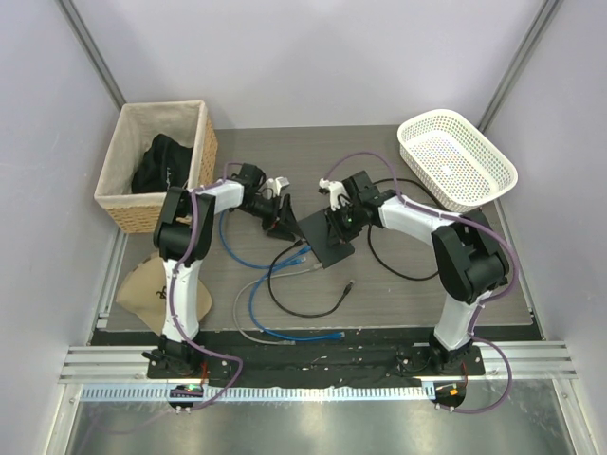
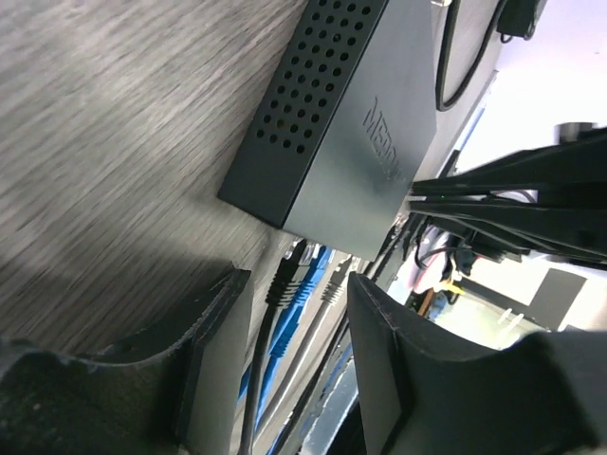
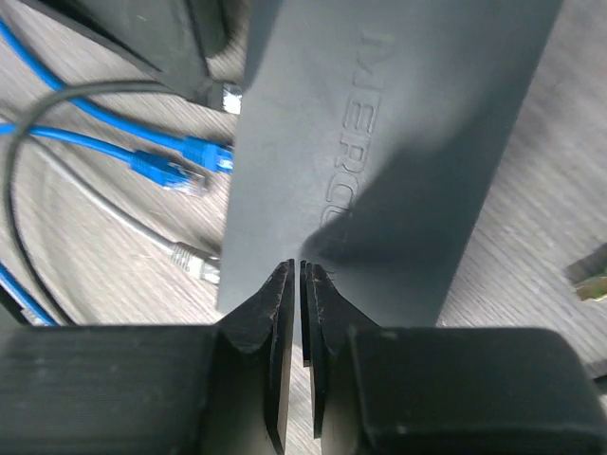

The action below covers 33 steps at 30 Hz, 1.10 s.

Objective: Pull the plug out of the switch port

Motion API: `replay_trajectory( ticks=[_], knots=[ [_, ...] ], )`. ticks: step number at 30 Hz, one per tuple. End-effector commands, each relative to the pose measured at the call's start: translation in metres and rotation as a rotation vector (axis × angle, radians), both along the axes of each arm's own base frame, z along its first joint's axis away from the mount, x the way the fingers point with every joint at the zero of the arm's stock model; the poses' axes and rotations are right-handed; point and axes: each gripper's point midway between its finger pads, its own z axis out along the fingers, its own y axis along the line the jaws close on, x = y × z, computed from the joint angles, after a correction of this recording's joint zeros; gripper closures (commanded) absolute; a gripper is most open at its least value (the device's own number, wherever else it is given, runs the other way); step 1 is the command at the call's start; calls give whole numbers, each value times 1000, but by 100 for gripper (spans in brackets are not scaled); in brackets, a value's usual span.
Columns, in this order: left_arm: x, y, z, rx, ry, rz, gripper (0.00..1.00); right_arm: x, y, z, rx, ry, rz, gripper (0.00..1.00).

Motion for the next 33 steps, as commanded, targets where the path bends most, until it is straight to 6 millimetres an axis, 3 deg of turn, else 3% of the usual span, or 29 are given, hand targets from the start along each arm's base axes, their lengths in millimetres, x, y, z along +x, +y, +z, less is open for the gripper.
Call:
replay_trajectory(
  ticks=[1,13,24,33],
  knots=[
    [-4,1,-44,116,-23,-18,50,2,-3,-12,-24,-3,6,84],
    [-28,-8,-57,164,-31,-96,59,0,-2,-29,-37,41,12,84],
    [-29,-8,-66,222,-20,-80,71,-6,-4,-35,-45,51,10,84],
    [-24,-10,-70,377,-57,-74,97,-9,0,-37,-52,53,21,84]
  ],
)
